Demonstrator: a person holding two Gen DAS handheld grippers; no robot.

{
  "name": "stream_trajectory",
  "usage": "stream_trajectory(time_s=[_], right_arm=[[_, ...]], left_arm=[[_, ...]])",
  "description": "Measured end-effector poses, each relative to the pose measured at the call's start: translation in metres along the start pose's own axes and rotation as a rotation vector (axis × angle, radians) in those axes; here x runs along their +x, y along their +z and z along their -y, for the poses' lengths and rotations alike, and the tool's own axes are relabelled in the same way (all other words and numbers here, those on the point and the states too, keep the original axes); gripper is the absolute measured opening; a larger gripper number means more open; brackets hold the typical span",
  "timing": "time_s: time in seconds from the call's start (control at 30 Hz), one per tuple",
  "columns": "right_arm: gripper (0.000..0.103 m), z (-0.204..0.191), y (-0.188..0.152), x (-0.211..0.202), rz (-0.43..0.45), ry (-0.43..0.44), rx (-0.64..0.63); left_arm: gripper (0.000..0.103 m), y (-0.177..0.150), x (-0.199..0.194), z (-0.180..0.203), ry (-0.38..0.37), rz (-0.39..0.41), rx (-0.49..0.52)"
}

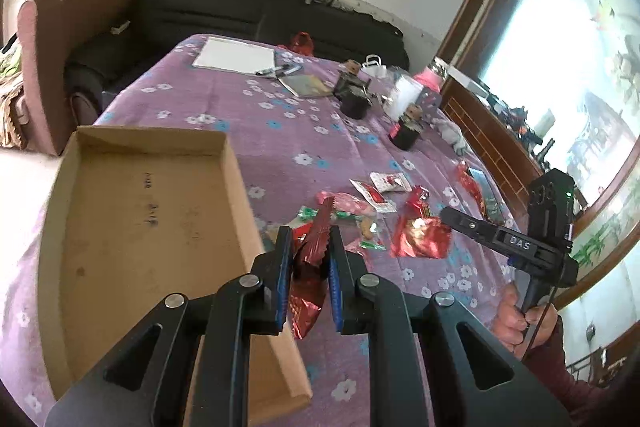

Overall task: Organize snacks
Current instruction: 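Carry the red foil packet with the left tool into the cardboard tray and release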

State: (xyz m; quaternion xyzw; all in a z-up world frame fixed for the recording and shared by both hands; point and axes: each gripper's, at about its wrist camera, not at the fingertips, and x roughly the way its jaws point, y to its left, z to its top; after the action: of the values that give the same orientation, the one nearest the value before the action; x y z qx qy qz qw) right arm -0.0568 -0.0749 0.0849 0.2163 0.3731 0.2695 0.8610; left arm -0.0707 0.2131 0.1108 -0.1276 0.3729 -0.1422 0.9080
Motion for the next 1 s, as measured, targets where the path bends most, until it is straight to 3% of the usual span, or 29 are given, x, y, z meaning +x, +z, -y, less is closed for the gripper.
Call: stream_trajectory(time_s=[0.2,0.37,0.7,1.0], right_arm=[[0.006,-0.046,0.009,-0.009,-0.005,0.01,-0.08],[0.005,-0.091,0.02,0.009,-0.037,0.041,-0.155],[0.005,-0.158,0.038,0.118,-0.161,0.071,-0.223],[0.005,-0.161,0.062,0.209,-0.209,0.014,-0.174]], left_arm=[[0.014,0.001,-0.013,-0.024,-0.001,0.026,-0.042],[0.014,0.009,-0.008,-0.048,0.021,0.017,-0.077],[0.014,0.04,0.034,-0.108,0.058,-0.052,-0.2],[0.014,0.065,0.083,-0.144,0.137,-0.083,-0.281]])
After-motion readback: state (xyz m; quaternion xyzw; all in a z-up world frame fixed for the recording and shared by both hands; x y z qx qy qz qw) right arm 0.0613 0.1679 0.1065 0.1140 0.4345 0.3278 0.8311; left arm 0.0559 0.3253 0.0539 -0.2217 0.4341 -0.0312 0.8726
